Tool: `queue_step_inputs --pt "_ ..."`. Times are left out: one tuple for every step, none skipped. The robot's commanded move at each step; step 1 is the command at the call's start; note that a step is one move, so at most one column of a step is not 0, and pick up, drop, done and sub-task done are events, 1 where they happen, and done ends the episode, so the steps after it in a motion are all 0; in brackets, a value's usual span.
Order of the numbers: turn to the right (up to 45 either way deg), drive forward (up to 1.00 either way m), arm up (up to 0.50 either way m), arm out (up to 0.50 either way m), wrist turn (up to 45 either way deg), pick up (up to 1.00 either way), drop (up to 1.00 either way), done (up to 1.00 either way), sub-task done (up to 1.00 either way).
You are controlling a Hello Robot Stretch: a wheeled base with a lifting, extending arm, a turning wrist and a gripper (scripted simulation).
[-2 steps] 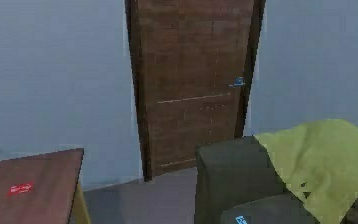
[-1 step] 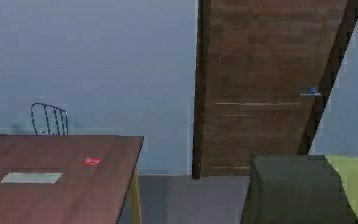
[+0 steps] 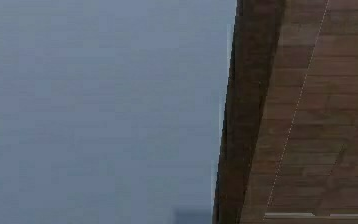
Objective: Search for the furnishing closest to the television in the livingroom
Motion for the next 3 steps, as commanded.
queue_step_inputs --pt "-15.0 0.0 0.0 0.0 0.0 0.0 0.0 0.0 0.0" --pt "0.0 0.15 0.0 0.0 0.0 0.0 0.0 0.0 0.0" --pt "-45.0 0.0 0.0 0.0 0.0 0.0 0.0 0.0 0.0"
